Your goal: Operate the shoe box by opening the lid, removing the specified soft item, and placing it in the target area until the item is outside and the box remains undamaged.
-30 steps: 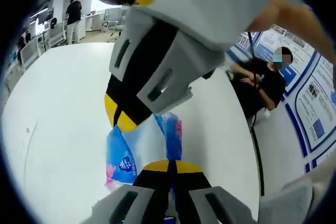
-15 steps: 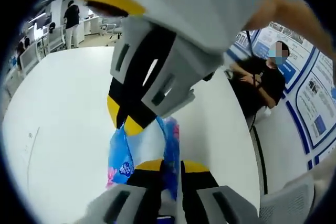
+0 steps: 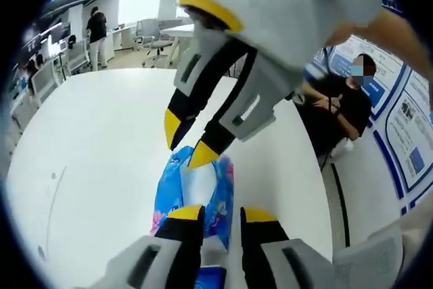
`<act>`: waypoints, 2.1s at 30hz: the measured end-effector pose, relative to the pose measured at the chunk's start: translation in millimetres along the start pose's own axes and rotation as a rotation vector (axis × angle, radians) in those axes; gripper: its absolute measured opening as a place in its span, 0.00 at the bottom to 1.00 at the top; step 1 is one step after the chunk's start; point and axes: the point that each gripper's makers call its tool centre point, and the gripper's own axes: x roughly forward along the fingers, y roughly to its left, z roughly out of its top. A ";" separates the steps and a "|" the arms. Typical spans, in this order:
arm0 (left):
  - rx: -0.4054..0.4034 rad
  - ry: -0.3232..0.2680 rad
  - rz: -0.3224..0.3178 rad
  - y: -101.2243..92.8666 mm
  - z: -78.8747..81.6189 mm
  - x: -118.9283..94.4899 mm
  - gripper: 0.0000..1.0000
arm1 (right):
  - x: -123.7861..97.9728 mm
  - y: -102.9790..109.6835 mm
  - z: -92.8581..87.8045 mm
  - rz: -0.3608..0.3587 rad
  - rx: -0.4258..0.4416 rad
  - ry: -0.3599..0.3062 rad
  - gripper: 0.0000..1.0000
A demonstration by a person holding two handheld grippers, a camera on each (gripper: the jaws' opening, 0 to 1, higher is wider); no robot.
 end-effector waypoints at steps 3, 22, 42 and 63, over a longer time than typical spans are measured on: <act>0.000 -0.007 0.020 0.7 -0.2 -7.8 0.23 | -7.9 3.5 2.6 -0.005 0.005 -0.009 0.17; -0.027 -0.045 0.074 -8.2 -14.1 -59.0 0.31 | -47.4 29.3 19.2 -0.045 0.079 -0.084 0.32; -0.037 -0.121 0.112 -32.5 -37.5 -112.6 0.41 | -73.3 75.8 43.9 -0.024 0.149 -0.197 0.47; -0.093 -0.241 0.174 -46.1 -57.5 -171.8 0.56 | -82.9 116.5 78.9 -0.017 0.183 -0.300 0.57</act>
